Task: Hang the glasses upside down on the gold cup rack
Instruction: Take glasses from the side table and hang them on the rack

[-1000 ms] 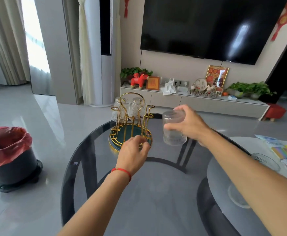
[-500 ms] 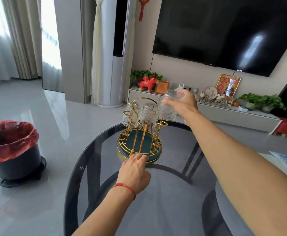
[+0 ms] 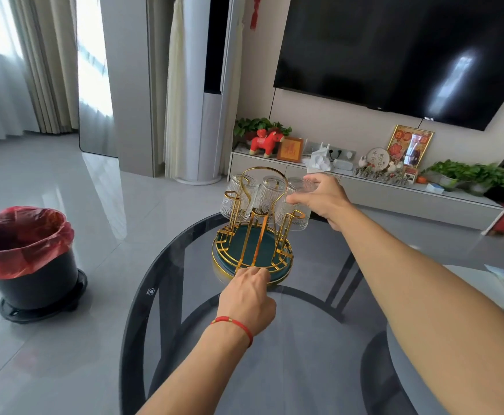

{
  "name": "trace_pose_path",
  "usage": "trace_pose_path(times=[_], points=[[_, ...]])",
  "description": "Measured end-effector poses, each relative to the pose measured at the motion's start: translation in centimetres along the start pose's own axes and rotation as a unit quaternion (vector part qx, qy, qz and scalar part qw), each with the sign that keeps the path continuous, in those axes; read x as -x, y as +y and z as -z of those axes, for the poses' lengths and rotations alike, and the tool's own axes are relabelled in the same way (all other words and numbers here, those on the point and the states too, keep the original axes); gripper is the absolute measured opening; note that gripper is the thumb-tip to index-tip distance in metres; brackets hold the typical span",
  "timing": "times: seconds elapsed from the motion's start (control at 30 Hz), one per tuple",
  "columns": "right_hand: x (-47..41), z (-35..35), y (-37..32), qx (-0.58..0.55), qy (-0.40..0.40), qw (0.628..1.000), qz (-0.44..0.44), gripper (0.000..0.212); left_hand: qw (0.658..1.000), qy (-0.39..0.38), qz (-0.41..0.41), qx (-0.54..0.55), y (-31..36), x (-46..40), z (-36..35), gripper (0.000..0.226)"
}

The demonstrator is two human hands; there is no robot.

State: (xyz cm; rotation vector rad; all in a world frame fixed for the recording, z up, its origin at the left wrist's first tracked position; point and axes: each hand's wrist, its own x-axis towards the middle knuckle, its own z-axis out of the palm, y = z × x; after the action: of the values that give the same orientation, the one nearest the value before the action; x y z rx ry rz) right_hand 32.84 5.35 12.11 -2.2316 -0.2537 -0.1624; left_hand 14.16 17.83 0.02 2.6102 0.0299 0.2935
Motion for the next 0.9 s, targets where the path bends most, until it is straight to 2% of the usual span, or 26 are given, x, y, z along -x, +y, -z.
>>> trace_pose_path(times=[0.3, 0.53, 0.9], points=[[-0.6, -0.6, 1.2, 0.016, -0.083, 0.996, -0.019, 0.087, 1.0, 0.001, -0.003, -0.003, -0.1, -0.2, -0.1, 0.036], [-0.6, -0.5, 0.3, 0.05, -0.15, 0.987, -0.024, 0.093, 1.0, 0.006, -0.002, 0.003, -0.3, -0.4, -0.3, 0.036], [-1.1, -1.5, -1.6, 0.183, -0.175, 0.967, 0.035, 0.096, 1.0, -0.001, 0.0, 0.003, -0.3, -0.3, -0.5, 0.037]])
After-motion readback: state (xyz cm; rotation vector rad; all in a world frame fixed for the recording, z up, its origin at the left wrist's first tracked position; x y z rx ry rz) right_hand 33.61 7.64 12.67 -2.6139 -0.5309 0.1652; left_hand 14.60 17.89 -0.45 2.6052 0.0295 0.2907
